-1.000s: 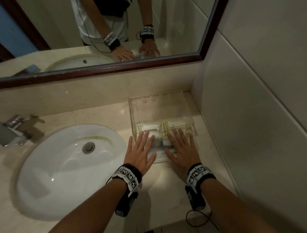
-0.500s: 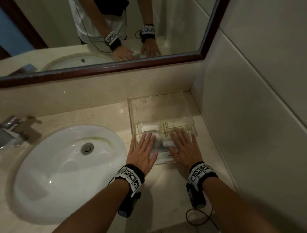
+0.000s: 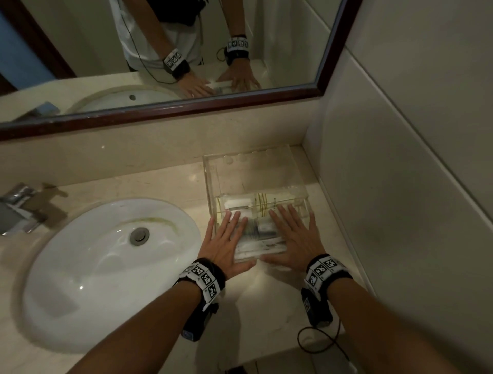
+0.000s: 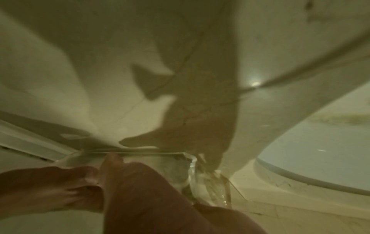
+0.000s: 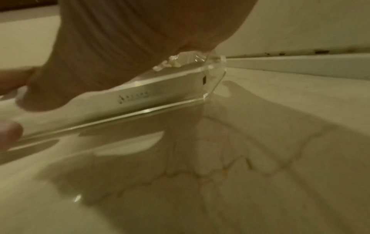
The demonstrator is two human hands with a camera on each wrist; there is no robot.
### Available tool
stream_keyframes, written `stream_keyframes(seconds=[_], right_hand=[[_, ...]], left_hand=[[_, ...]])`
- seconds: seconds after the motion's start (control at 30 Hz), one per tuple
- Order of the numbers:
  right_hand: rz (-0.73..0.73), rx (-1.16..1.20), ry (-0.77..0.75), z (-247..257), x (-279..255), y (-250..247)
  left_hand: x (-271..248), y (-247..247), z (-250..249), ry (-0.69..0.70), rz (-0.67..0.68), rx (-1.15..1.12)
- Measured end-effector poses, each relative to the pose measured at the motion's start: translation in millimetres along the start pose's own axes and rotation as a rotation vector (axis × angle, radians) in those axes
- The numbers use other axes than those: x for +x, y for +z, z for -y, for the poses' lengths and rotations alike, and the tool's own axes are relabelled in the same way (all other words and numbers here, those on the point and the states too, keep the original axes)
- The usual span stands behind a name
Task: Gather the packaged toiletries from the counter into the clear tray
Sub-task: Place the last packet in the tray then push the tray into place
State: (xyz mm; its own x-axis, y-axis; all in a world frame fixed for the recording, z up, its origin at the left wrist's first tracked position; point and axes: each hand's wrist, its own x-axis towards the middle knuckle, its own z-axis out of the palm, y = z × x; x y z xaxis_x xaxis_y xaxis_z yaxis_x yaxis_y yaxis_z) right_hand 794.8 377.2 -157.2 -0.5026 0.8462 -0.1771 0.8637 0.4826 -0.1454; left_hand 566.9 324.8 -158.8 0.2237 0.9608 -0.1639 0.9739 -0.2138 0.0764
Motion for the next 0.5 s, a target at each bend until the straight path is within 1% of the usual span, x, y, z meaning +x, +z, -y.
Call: stream_keyframes(seconds=[0.1,0.3,0.5], right_hand=[[0.048,-0.062,-0.062,-5,2,-3],[0.042,-0.059,-0.020,-3,4,3],[0.049,-0.060,-0.065,-6,5,-9]], left_hand=[[1,4,-1,-0.010,0.006,0.007],[1,3,-1,-0.006,-0.012,0.029],[1,-1,-1,0.012,-0.005,0.062]])
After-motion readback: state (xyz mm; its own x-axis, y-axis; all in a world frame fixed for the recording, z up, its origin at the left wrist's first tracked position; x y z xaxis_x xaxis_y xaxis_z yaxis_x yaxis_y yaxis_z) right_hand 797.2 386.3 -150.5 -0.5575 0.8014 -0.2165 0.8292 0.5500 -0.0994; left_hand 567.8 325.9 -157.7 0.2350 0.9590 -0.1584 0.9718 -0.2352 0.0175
